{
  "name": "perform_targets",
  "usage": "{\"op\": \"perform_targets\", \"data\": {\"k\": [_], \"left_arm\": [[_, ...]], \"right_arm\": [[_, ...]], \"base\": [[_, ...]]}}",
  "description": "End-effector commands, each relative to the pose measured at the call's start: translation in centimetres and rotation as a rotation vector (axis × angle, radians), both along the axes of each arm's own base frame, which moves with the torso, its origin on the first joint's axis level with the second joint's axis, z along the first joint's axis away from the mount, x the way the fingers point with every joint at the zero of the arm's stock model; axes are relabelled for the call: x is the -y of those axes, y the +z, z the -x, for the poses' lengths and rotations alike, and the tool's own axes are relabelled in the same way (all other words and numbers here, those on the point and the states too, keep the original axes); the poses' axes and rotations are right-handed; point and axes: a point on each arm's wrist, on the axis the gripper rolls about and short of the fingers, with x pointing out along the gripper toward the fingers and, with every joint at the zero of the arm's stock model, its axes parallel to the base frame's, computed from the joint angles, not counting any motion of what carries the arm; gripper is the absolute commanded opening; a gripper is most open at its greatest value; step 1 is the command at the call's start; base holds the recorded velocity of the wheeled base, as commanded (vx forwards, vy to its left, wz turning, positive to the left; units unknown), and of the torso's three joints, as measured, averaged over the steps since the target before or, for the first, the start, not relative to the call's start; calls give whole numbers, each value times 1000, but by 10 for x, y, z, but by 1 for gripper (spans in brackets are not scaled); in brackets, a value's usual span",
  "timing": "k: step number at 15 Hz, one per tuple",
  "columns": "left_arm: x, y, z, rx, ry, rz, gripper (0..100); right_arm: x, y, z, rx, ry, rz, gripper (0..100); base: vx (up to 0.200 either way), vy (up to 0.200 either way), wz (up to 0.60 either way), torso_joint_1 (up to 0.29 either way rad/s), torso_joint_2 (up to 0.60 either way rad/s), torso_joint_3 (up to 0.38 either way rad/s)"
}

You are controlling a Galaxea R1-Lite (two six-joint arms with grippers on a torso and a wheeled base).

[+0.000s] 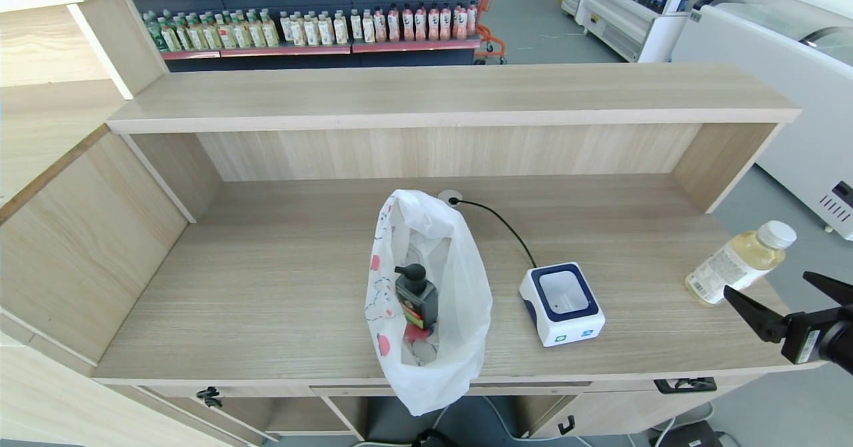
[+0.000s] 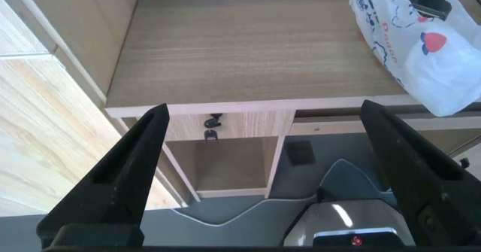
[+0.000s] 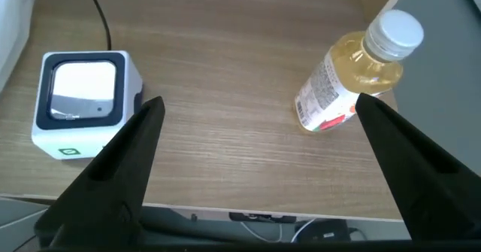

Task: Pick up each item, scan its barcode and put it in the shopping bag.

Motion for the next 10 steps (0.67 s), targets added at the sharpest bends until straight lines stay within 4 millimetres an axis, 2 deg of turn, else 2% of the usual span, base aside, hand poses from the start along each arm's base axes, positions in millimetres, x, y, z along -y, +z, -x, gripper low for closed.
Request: {"op": "perform_targets", "data": {"k": [1,3,10], "left_arm": [[0,0,0,1,0,2,100],[0,0,0,1,0,1,100],[0,0,0,0,0,2,100]], "right_arm": [[0,-2,2,-10,1,-2,100],[-1,-5,4,-22,-1,-3,100],[-1,-7,3,-37,1,-6,100]], "base": [[0,0,0,0,0,0],[0,0,0,0,0,0],[-200,0,0,2,5,2]]}}
